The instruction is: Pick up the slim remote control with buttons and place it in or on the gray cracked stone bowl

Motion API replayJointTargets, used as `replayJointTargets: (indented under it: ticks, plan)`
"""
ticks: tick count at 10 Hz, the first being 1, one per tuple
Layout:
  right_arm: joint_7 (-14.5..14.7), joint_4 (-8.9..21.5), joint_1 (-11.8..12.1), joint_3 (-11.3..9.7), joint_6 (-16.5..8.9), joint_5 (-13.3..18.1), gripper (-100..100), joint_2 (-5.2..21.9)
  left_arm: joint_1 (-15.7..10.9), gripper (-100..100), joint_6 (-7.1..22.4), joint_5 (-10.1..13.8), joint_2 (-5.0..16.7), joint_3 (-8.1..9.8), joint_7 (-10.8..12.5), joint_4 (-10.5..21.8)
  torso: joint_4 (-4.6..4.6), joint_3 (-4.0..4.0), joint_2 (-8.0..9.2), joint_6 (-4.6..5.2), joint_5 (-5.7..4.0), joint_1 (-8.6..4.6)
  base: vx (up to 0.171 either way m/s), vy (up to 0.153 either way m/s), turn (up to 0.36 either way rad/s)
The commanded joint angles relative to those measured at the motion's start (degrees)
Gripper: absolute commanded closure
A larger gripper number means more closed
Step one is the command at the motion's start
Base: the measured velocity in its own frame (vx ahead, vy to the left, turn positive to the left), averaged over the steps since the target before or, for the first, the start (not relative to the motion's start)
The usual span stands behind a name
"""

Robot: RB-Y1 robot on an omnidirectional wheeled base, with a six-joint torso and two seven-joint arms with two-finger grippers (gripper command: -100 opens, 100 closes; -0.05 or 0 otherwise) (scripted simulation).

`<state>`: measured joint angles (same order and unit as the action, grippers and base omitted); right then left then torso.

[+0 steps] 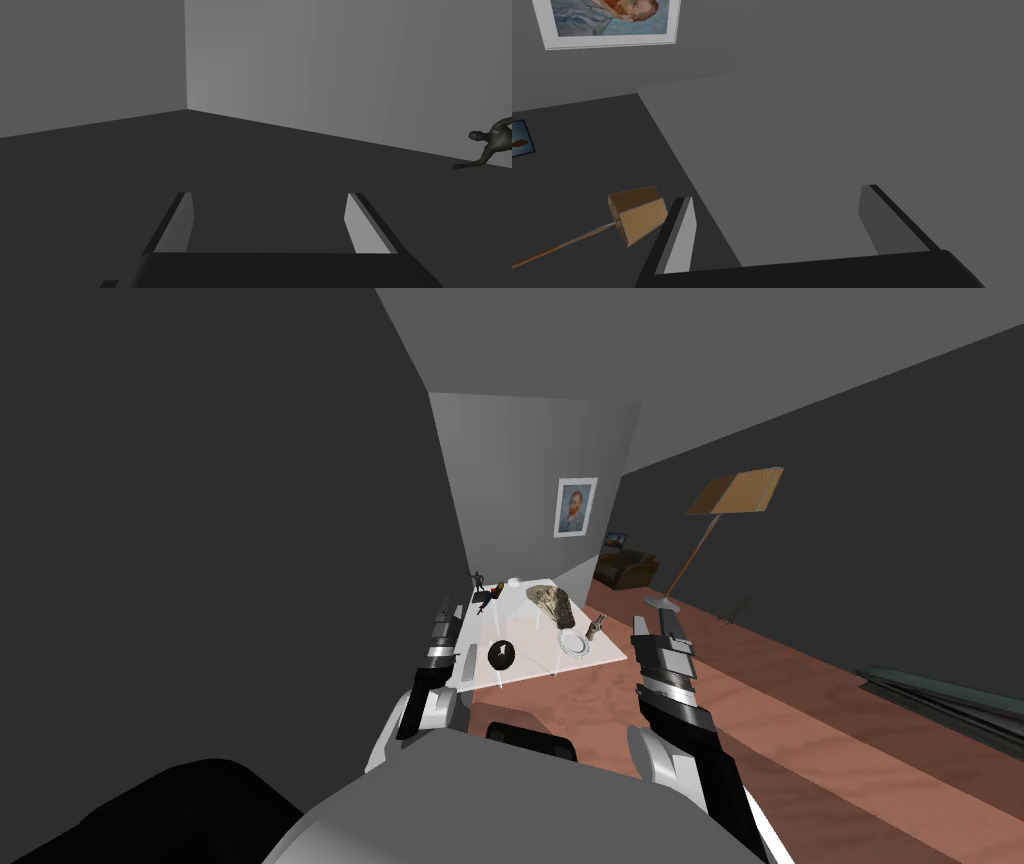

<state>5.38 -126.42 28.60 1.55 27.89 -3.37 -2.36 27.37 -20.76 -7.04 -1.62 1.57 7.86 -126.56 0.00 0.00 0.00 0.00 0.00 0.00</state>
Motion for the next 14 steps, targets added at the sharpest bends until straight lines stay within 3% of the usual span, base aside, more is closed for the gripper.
replayJointTargets:
  ticks: [1, 5, 6, 8, 14]
  plan:
    - [0.0, 0.0, 0.0, 0.0, 0.0, 0.0, 0, 0.0, 0.12, -100, -0.02, 0.23, 2.38, -0.78, 0.57, 0.82, 0.0, 0.0, 0.0, 0.0, 0.0, 0.0, -0.027, -0.023, -0.139]
    - [0.0, 0.0, -0.01, -0.01, 0.0, 0.0, 0, -0.01, 0.66, -100, -0.13, 1.17, 8.87, -3.63, 2.58, 4.01, 0.06, 0.16, 0.28, 0.02, -0.03, -0.14, -0.066, -0.042, -0.16]
    - [0.0, 0.0, -0.01, -0.01, 0.0, 0.0, 0, -0.01, 0.66, -100, -0.13, 1.17, 9.32, -3.63, 2.58, 4.01, 0.06, 0.15, 0.27, 0.02, -0.04, -0.16, 0.006, -0.008, -0.035]
    - [0.0, 0.0, 0.0, 0.0, 0.0, 0.0, 0, 0.0, 1.16, -100, -0.2, 1.94, 13.24, -5.82, 4.03, 6.5, 0.0, -0.01, -0.01, 0.01, -0.01, -0.06, 0.029, -0.038, -0.109]
    - [0.0, 0.0, 0.0, 0.0, 0.0, 0.0, 0, 0.0, 1.16, -100, -0.2, 1.94, 13.84, -5.82, 4.03, 6.5, 0.01, 0.01, 0.02, -0.01, 0.0, 0.02, 0.003, -0.004, -0.011]
